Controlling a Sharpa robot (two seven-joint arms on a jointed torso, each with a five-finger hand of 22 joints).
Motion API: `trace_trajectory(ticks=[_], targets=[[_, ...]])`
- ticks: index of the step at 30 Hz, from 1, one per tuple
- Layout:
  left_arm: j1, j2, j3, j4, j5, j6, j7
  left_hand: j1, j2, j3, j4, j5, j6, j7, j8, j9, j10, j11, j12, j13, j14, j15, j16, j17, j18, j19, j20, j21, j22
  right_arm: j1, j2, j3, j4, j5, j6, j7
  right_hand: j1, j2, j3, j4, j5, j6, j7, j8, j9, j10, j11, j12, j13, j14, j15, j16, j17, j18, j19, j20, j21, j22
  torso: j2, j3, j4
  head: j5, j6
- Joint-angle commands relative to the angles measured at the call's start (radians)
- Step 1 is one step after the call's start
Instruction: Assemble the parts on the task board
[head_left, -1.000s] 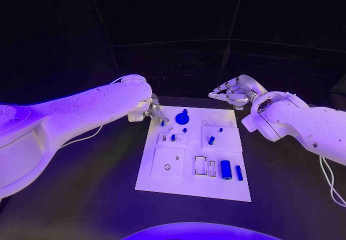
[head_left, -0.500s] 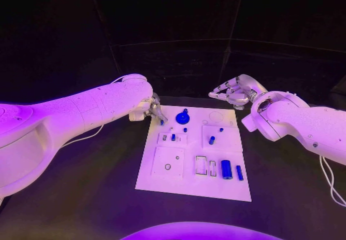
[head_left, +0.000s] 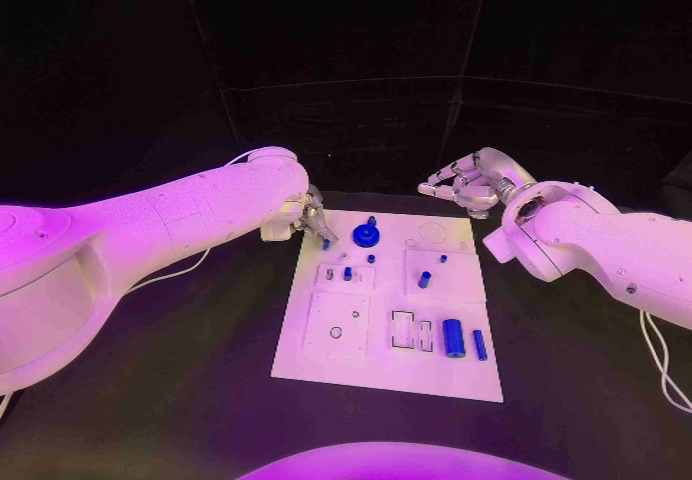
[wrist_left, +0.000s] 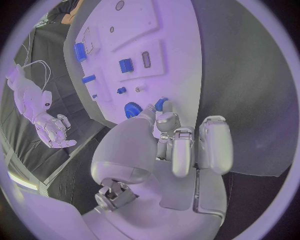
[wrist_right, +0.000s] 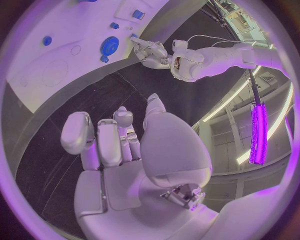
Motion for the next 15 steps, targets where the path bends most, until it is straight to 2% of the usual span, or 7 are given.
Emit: trace_trajectory(ticks=[1,4,7,11,12,14,15], targets=[[0.001,0.000,0.000,-0.002,-0.006,0.009,-0.005,0.018,0.004,0.007,-0.013,-0.001,0.005,-0.002,-0.006,-0.003,-0.001,-0.003,0.006,0.000,0.104,0.005,0.003,0.263,-0.001,0.016,0.003,0.004,0.001,0.002,0.001,0.001,0.001,0.001,0.005,0.005,0.001,0.012,-0.002,-0.001,0.004,-0.007,-0.002,0.007,0.001,-0.005,-0.001,0.000,-0.001,0.026,0.000,-0.006,-0.001,0.008,-0.005,0.001,-0.003,-0.002,0.000,0.0000,-0.0003,-0.001,-0.001],[0.001,0.000,0.000,-0.003,-0.006,0.008,-0.007,0.056,0.021,0.045,-0.041,-0.001,0.001,-0.006,-0.014,-0.009,-0.004,-0.006,0.002,-0.004,0.104,0.001,0.003,0.263,-0.001,0.016,0.001,0.004,0.001,0.002,0.000,0.001,0.001,0.001,0.005,0.005,0.001,0.012,-0.002,-0.001,0.004,-0.007,-0.002,0.007,0.001,-0.005,-0.001,0.000,-0.001,0.026,0.000,-0.006,-0.001,0.008,-0.005,0.001,-0.003,-0.002,0.000,0.0003,-0.0005,0.000,-0.001],[0.001,-0.001,0.000,-0.004,-0.006,0.008,-0.008,0.103,0.027,0.130,-0.095,0.010,-0.005,-0.003,-0.026,-0.021,-0.011,-0.004,-0.008,-0.012,0.104,0.001,0.003,0.263,0.000,0.015,-0.002,0.002,0.000,0.002,0.000,0.001,0.001,0.001,0.005,0.005,0.001,0.012,-0.002,-0.001,0.004,-0.007,-0.002,0.007,0.001,-0.005,-0.001,0.000,-0.001,0.026,0.000,-0.006,-0.001,0.008,-0.005,0.001,-0.003,-0.002,0.000,0.0001,-0.0007,-0.001,-0.001],[0.001,-0.003,0.000,-0.004,-0.006,0.011,-0.010,0.081,-0.012,0.301,-0.157,0.048,-0.010,0.014,-0.027,-0.029,-0.013,0.007,-0.022,-0.027,0.104,0.011,0.003,0.263,0.000,0.014,0.005,-0.001,0.000,0.002,0.000,0.001,0.002,0.001,0.005,0.005,0.001,0.012,-0.002,-0.001,0.004,-0.007,-0.002,0.007,0.001,-0.005,-0.001,0.000,-0.001,0.026,0.000,-0.006,-0.001,0.008,-0.005,0.001,-0.003,-0.002,0.000,0.0004,-0.0001,-0.001,0.000],[0.001,-0.003,0.000,-0.004,-0.006,0.011,-0.010,0.074,-0.018,0.322,-0.163,0.048,-0.011,0.014,-0.026,-0.030,-0.013,0.006,-0.022,-0.029,0.104,0.012,0.003,0.263,0.000,0.014,0.007,-0.001,0.000,0.002,0.000,0.001,0.002,0.001,0.005,0.005,0.001,0.012,-0.002,-0.001,0.004,-0.007,-0.002,0.007,0.001,-0.005,-0.001,0.000,-0.001,0.026,0.000,-0.006,-0.001,0.008,-0.005,0.001,-0.003,-0.002,0.000,0.0003,0.0000,-0.001,-0.001],[0.001,-0.004,0.000,-0.003,-0.006,0.013,-0.010,0.011,-0.052,0.444,-0.187,0.050,-0.008,0.020,-0.013,-0.027,-0.008,0.009,-0.023,-0.035,0.104,0.018,0.003,0.263,0.000,0.014,0.011,-0.002,0.002,0.002,0.000,0.001,0.002,0.001,0.005,0.005,0.002,0.012,-0.002,-0.002,0.005,-0.007,-0.002,0.007,0.001,-0.003,-0.001,0.002,0.001,0.026,0.000,-0.006,0.000,0.008,-0.005,0.001,-0.003,-0.001,-0.001,0.0003,0.0000,-0.001,-0.002],[0.001,-0.005,0.000,-0.002,-0.006,0.013,-0.009,0.004,-0.058,0.462,-0.195,0.052,-0.010,0.015,-0.011,-0.026,-0.008,0.009,-0.023,-0.036,0.104,0.016,0.003,0.263,0.000,0.014,0.012,-0.002,0.002,0.002,0.000,0.001,0.002,0.001,0.005,0.005,0.002,0.013,-0.002,-0.002,0.005,-0.007,-0.002,0.007,0.001,-0.003,-0.001,0.003,0.001,0.026,0.000,-0.006,0.000,0.008,-0.005,0.001,-0.003,-0.001,0.000,0.0002,0.0001,-0.001,-0.002]])
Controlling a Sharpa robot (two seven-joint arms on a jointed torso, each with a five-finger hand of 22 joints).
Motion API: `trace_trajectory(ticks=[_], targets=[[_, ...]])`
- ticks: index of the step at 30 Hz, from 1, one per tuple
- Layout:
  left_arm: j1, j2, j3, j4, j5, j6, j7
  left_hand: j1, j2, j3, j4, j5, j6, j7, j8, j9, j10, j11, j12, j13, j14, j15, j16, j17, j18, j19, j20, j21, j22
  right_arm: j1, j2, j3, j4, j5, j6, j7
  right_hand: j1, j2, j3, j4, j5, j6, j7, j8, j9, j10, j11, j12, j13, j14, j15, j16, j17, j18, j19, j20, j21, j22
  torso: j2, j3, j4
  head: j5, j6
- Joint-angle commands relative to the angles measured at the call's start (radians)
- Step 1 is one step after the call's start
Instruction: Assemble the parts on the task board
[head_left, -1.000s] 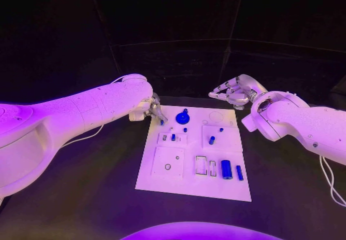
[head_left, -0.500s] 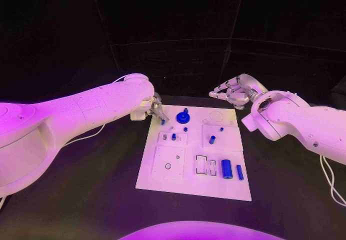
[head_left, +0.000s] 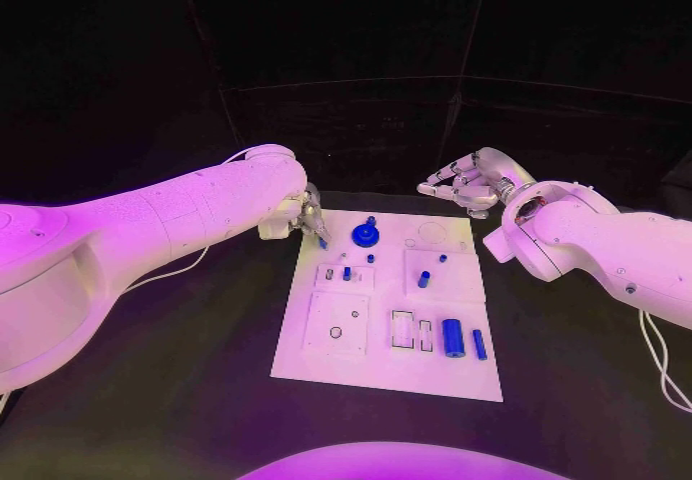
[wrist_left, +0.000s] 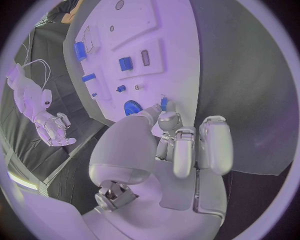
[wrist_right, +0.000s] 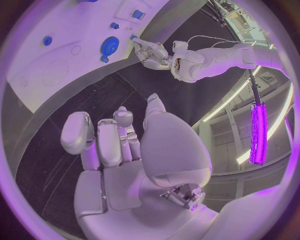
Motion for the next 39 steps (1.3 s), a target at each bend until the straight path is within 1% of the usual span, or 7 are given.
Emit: trace_trajectory(ticks=[1,5,12,17,22,28,39], targets=[[-0.003,-0.002,-0.001,0.001,-0.006,0.013,-0.006,-0.041,-0.020,0.182,-0.135,0.006,0.000,0.001,0.015,0.006,0.006,0.003,-0.005,-0.004,0.106,0.003,0.003,0.263,0.000,0.010,0.008,-0.002,0.001,0.002,0.000,0.001,0.002,0.001,0.005,0.005,0.001,0.011,-0.002,-0.002,0.005,-0.007,-0.002,0.007,0.001,-0.003,-0.001,0.003,0.001,0.026,0.000,-0.006,0.000,0.008,-0.005,0.001,-0.003,-0.001,0.000,-0.0005,0.0009,0.000,-0.001],[-0.003,-0.007,-0.001,0.002,-0.006,0.005,0.001,-0.078,-0.034,0.242,-0.150,0.007,-0.003,0.000,0.028,0.012,0.007,0.003,-0.005,-0.009,0.106,0.003,0.003,0.263,0.000,0.010,0.006,-0.003,0.002,0.002,-0.001,0.001,0.003,0.001,0.005,0.005,0.001,0.011,-0.002,-0.002,0.005,-0.007,-0.002,0.007,0.001,-0.003,-0.001,0.003,0.001,0.026,0.000,-0.006,0.000,0.008,-0.005,0.001,-0.003,-0.001,-0.001,-0.0008,0.0008,0.001,0.000],[-0.003,-0.016,-0.001,0.006,-0.003,-0.018,0.024,-0.095,-0.042,0.269,-0.160,0.008,-0.003,-0.001,0.037,0.016,0.008,0.003,-0.005,-0.011,0.106,0.001,0.003,0.263,0.000,0.011,0.007,-0.003,0.004,0.002,-0.001,0.001,0.003,0.001,0.005,0.005,0.001,0.011,-0.002,-0.002,0.005,-0.007,-0.002,0.007,0.001,-0.003,-0.001,0.003,0.001,0.026,0.000,-0.006,0.000,0.008,-0.005,0.001,-0.003,-0.001,-0.001,-0.0004,0.0019,0.003,0.002],[-0.003,-0.031,-0.001,0.026,0.026,-0.067,0.058,-0.117,-0.062,0.302,-0.179,0.056,0.006,-0.004,0.053,0.023,0.019,0.000,0.004,-0.005,0.106,-0.001,0.003,0.263,0.000,0.011,0.006,-0.005,0.003,0.002,-0.002,0.001,0.003,0.001,0.006,0.006,0.001,0.011,-0.002,-0.002,0.005,-0.007,-0.002,0.007,0.001,-0.003,-0.001,0.003,0.001,0.026,0.000,-0.006,0.000,0.008,-0.005,0.001,-0.003,-0.001,-0.002,0.0002,0.0018,0.005,0.004],[-0.003,-0.075,-0.002,0.094,0.071,-0.139,0.093,-0.137,-0.081,0.323,-0.191,0.102,0.015,-0.009,0.067,0.028,0.030,-0.004,0.011,0.001,0.106,-0.003,0.003,0.263,0.000,0.012,0.003,-0.005,0.004,0.002,-0.006,0.001,0.004,0.001,0.006,0.006,0.001,0.011,-0.003,-0.002,0.006,-0.007,-0.002,0.007,0.001,-0.003,-0.001,0.004,0.002,0.026,0.000,-0.005,0.001,0.008,-0.005,0.001,-0.003,-0.001,-0.002,0.0000,0.0016,0.006,0.005],[-0.004,-0.142,-0.002,0.206,0.095,-0.218,0.125,-0.153,-0.099,0.336,-0.200,0.164,0.024,-0.014,0.077,0.031,0.039,-0.009,0.012,0.001,0.106,-0.007,0.003,0.263,0.000,0.014,-0.001,-0.004,0.007,0.002,-0.010,0.001,0.003,0.001,0.006,0.005,0.001,0.011,-0.003,-0.002,0.006,-0.007,-0.002,0.007,0.001,-0.003,-0.001,0.004,0.002,0.026,0.000,-0.005,0.001,0.008,-0.005,0.001,-0.003,-0.001,-0.002,-0.0007,0.0026,0.008,0.006],[-0.029,-0.252,-0.005,0.389,0.099,-0.297,0.142,-0.161,-0.112,0.344,-0.207,0.202,0.032,-0.017,0.085,0.032,0.050,-0.012,0.015,0.005,0.106,-0.010,0.003,0.263,-0.002,0.018,-0.004,0.001,0.016,0.002,-0.013,0.001,-0.003,0.001,0.008,0.005,0.001,0.011,-0.003,-0.002,0.006,-0.007,-0.002,0.007,0.001,-0.003,-0.001,0.004,0.002,0.026,0.000,-0.005,0.001,0.008,-0.005,0.001,-0.003,-0.001,-0.002,0.0001,0.0021,0.009,0.006]])
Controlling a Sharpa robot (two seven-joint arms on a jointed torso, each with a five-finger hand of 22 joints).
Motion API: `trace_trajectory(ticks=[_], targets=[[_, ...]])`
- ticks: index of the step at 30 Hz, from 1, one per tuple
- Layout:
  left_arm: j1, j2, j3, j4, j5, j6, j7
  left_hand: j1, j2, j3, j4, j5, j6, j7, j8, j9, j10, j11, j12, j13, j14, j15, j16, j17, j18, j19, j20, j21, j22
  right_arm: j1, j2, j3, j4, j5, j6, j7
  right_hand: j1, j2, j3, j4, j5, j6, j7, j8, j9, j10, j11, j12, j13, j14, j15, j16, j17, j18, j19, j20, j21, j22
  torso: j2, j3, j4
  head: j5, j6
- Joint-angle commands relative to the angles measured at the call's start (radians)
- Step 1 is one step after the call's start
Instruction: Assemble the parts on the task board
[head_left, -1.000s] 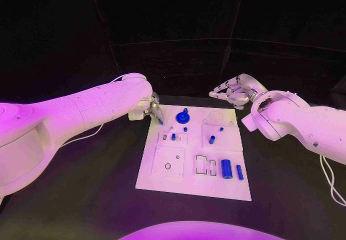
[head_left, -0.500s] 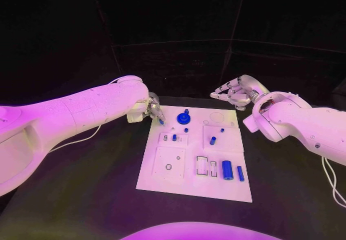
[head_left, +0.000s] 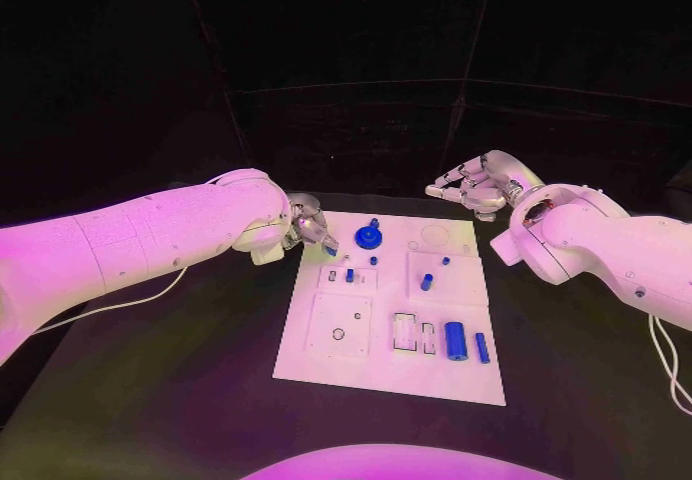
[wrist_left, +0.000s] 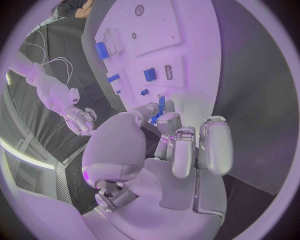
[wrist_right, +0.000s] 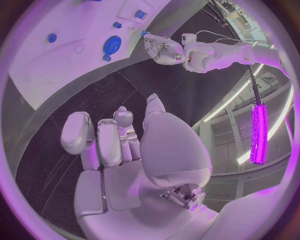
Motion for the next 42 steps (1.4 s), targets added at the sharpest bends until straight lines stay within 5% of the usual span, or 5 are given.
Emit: trace_trajectory(ticks=[1,14,42], targets=[[-0.006,-0.019,0.000,0.041,0.013,-0.066,0.033,-0.003,-0.008,0.156,-0.151,0.007,0.010,0.000,0.005,0.002,0.011,0.000,0.004,0.002,0.104,-0.008,0.003,0.263,-0.002,0.019,-0.007,0.001,0.002,0.002,0.000,0.001,0.000,0.001,0.005,0.005,-0.001,0.009,-0.003,-0.002,0.006,-0.007,-0.002,0.003,0.002,-0.003,-0.001,0.004,0.001,0.026,0.000,-0.005,0.001,0.008,-0.005,0.001,-0.003,-0.001,0.000,0.0001,-0.0005,0.000,0.000],[-0.032,-0.063,-0.009,0.123,-0.043,-0.056,0.009,-0.003,-0.009,0.157,-0.152,0.011,0.011,0.000,0.006,0.002,0.012,-0.001,0.004,0.002,0.104,-0.008,0.003,0.263,-0.002,0.019,-0.008,0.001,0.002,0.002,-0.002,0.001,-0.002,0.001,0.006,0.005,-0.001,0.009,-0.003,-0.002,0.006,-0.007,-0.002,0.003,0.002,-0.003,-0.001,0.004,0.001,0.026,0.000,-0.005,0.001,0.008,-0.005,0.001,-0.003,-0.001,0.002,0.0001,-0.0031,0.005,0.000],[-0.041,-0.047,-0.012,0.103,-0.105,0.005,-0.057,-0.003,-0.010,0.157,-0.153,0.013,0.012,-0.001,0.006,0.002,0.013,-0.001,0.006,0.004,0.104,-0.008,0.003,0.263,-0.003,0.020,-0.008,0.003,0.005,0.002,-0.001,0.001,0.000,0.001,0.007,0.006,-0.001,0.009,-0.003,-0.002,0.006,-0.007,-0.002,0.003,0.002,-0.003,-0.001,0.004,0.001,0.026,0.000,-0.005,0.001,0.008,-0.005,0.001,-0.003,-0.001,0.002,-0.0003,-0.0026,0.006,-0.009]])
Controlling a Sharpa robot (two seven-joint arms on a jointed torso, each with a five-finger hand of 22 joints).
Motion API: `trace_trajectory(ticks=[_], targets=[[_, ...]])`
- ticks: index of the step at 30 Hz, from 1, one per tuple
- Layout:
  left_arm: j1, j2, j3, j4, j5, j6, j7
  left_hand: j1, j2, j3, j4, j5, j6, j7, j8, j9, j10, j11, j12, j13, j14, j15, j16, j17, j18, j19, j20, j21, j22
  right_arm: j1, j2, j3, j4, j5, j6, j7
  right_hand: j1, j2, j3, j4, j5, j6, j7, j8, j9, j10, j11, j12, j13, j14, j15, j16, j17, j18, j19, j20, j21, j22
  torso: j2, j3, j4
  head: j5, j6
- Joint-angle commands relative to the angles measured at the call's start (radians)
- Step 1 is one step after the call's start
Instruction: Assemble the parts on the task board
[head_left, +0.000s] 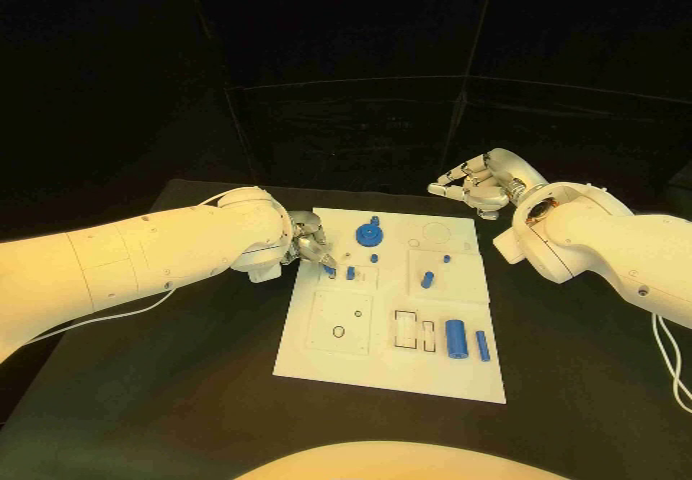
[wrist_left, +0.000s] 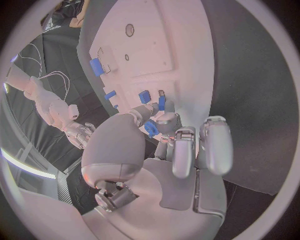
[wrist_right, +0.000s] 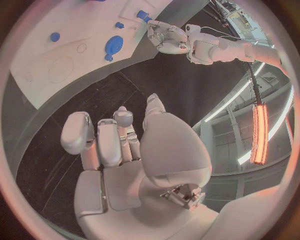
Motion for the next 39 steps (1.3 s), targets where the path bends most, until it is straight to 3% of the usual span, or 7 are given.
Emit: trace_trajectory(ticks=[1,39], targets=[[-0.001,0.002,-0.001,-0.001,-0.021,0.027,-0.018,0.009,-0.001,0.137,-0.133,0.006,0.006,-0.001,0.003,0.000,0.007,-0.001,0.006,0.001,0.102,-0.007,0.003,0.263,-0.003,0.020,-0.008,0.003,0.001,0.002,0.000,0.001,0.002,0.001,0.005,0.006,-0.001,0.009,-0.003,-0.002,0.006,-0.007,-0.002,0.003,0.001,-0.003,-0.001,0.004,0.001,0.026,0.000,-0.005,0.001,0.008,-0.005,0.001,-0.003,-0.001,-0.001,0.0007,0.0004,0.000,-0.001],[-0.004,0.009,-0.004,-0.002,-0.022,0.064,-0.018,0.009,-0.003,0.138,-0.134,0.009,0.007,-0.001,0.004,0.000,0.007,-0.002,0.005,0.000,0.102,-0.007,0.003,0.263,-0.003,0.021,-0.008,0.004,0.002,0.002,0.000,0.001,0.003,0.001,0.005,0.008,-0.001,0.009,-0.003,-0.002,0.006,-0.007,-0.002,0.003,0.001,-0.003,-0.001,0.004,0.001,0.026,0.000,-0.005,0.001,0.008,-0.005,0.001,-0.003,-0.001,0.000,0.0004,-0.0001,0.000,-0.006]])
